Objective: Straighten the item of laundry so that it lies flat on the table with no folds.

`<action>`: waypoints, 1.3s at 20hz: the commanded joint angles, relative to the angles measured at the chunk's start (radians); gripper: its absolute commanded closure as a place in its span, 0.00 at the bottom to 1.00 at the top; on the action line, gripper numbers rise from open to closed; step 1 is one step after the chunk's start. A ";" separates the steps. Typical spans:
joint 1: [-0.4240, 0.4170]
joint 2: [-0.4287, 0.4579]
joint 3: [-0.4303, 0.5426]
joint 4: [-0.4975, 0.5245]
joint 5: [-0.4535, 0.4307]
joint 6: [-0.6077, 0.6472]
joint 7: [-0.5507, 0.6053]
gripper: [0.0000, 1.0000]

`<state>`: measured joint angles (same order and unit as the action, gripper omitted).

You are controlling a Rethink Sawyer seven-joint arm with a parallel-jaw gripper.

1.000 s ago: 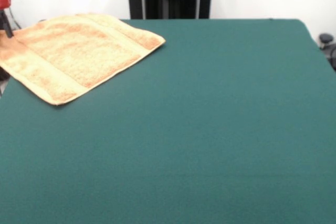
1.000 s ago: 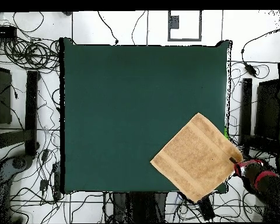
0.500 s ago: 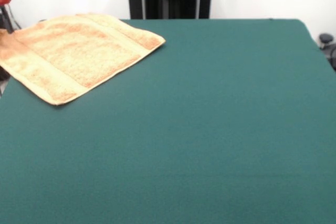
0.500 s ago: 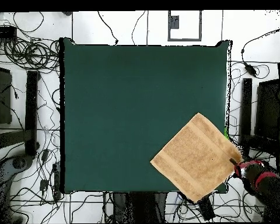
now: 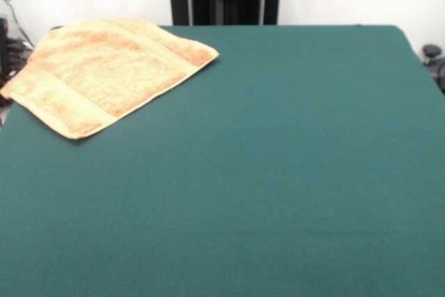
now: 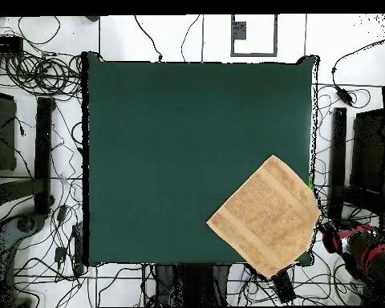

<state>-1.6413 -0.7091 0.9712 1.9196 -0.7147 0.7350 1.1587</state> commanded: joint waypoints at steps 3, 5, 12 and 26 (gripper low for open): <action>0.117 -0.303 0.133 0.234 0.244 0.006 0.132 0.00; 0.140 -0.360 0.126 0.275 0.271 -0.044 0.171 0.00; 0.232 -0.525 0.101 0.402 0.386 -0.191 0.280 0.00; 0.396 -0.651 -0.099 0.617 0.507 -0.416 0.343 0.00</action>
<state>-1.3383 -1.3084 0.9818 2.3138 -0.2537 0.4052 1.1812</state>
